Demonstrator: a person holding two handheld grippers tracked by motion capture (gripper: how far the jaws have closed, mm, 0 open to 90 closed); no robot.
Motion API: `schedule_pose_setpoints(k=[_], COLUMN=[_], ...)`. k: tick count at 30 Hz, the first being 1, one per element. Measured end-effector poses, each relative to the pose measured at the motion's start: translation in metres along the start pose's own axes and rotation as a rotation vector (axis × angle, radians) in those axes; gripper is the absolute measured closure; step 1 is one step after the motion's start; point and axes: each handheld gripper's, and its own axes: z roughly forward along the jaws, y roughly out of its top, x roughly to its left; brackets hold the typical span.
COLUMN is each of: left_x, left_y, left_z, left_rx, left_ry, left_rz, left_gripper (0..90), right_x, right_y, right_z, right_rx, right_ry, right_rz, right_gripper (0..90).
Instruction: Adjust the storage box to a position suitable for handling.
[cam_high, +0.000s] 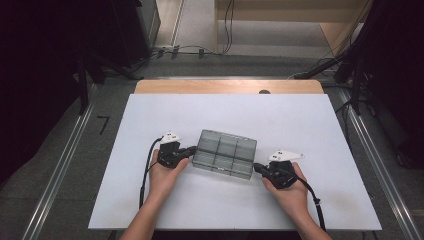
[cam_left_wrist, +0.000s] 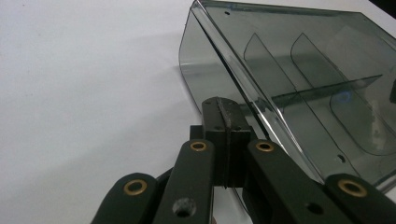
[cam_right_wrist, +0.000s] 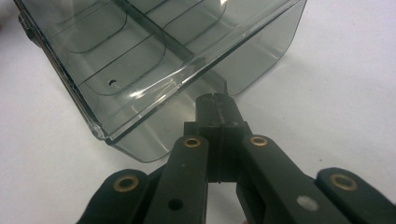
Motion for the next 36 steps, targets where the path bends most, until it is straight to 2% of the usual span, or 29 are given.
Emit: schedule_pose_setpoints(k=[14,23,31,36], left_x=[-0.006,-0.012,-0.019,-0.028], left_y=[-0.009,-0.014,-0.023,-0.028], left_z=[-0.011,-0.019,-0.024,-0.027], left_rx=[0.011,0.007,0.014,0.014], left_ry=[-0.009,-0.012,-0.022,-0.032], left_rz=[0.017,0.024,0.008,0.015], left_gripper=[90.0,90.0,90.0,90.0], right_x=[0.016,0.019,0.019,0.018], right_y=[-0.013,-0.018,-0.023,-0.028], right_z=[-0.009,-0.013,-0.018,-0.023], right_rx=[-0.004,-0.005,-0.006,-0.01], right_ry=[0.008,0.014,0.016,0.018], right_rz=[-0.001,-0.011,-0.007,-0.004], right_gripper=[89.1,89.1,89.1,89.1])
